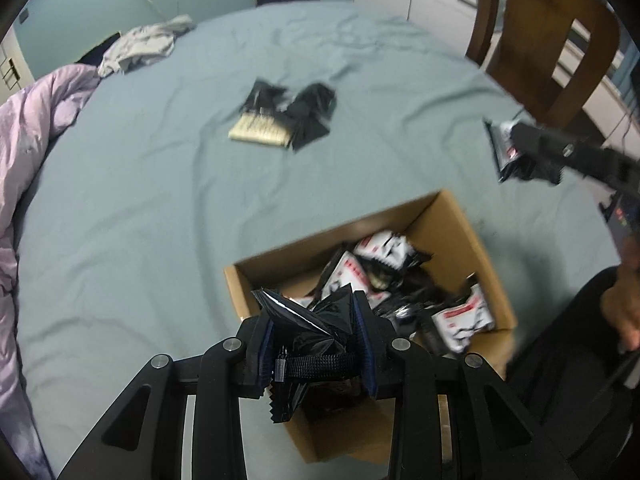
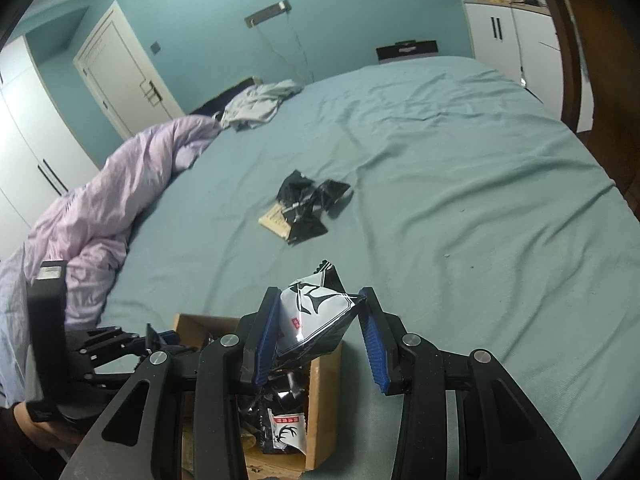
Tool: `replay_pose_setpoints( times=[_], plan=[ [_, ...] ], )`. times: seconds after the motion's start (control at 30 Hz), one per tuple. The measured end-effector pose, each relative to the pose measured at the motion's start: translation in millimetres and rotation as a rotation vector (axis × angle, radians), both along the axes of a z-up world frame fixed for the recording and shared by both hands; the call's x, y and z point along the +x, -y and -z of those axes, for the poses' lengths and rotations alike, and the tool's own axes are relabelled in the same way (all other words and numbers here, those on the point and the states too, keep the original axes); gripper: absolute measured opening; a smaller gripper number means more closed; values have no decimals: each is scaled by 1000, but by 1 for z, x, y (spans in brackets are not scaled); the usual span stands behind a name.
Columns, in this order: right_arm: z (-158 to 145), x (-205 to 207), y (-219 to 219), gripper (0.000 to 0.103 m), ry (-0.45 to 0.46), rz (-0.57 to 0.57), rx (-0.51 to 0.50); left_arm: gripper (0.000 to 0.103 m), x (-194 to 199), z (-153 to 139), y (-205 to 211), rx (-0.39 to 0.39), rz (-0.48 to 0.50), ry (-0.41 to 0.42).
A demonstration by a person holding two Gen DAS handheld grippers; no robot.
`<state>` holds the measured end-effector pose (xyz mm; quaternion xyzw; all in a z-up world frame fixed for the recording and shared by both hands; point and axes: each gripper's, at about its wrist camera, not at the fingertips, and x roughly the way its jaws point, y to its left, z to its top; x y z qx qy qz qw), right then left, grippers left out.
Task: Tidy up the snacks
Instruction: 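Open the left tool over the box to drop the black packet while the right tool holds its packet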
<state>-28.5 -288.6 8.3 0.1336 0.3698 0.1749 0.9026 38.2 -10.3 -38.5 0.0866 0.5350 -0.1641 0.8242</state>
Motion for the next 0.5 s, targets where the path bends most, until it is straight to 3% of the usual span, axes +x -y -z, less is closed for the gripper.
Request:
replay_pose_setpoints(
  times=[0.07,0.3,0.37,0.5],
  plan=[
    [0,3,-6,38,-4,-11,-19,33,2,12,1,21,-1,-25],
    [0,9,-24,38,-1,-42,-84,38,-3,31,22,153,88,40],
    [1,10,-29,38,-1,-49,-100,45,-8,34,30,209,136,72],
    [2,10,-34,38,0,-54,-121,74,-15,25,35,191,174,85]
  ],
)
